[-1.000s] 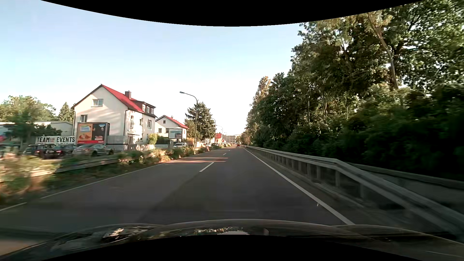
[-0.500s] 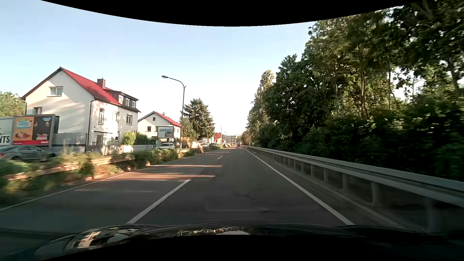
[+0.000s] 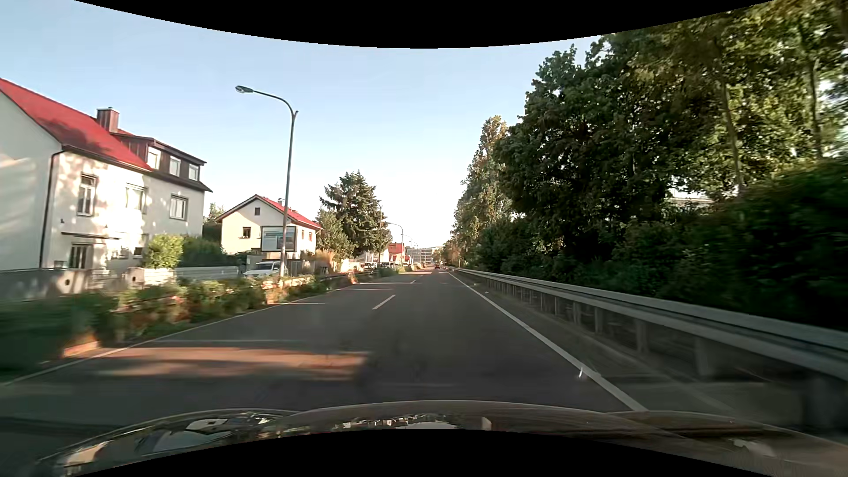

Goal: Follow the waypoints while adhering to traffic rules and regulations

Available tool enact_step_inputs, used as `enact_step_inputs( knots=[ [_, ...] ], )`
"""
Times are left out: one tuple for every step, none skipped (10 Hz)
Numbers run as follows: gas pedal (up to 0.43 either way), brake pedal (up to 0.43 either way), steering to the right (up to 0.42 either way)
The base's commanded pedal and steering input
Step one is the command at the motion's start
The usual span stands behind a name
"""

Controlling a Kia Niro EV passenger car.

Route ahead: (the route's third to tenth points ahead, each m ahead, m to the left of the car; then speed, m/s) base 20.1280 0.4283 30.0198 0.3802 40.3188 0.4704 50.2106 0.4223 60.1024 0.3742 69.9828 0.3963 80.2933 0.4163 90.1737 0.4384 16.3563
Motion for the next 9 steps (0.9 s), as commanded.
enact_step_inputs(
  knots=[
    [0.000,0.000,0.001],
    [0.000,0.000,0.000],
    [0.000,0.000,0.001],
    [0.000,0.000,0.001],
    [0.000,0.000,0.001],
    [0.000,0.000,0.002],
    [0.000,0.000,0.002],
    [0.000,0.000,0.002],
    [0.000,0.000,0.002]
  ],
)
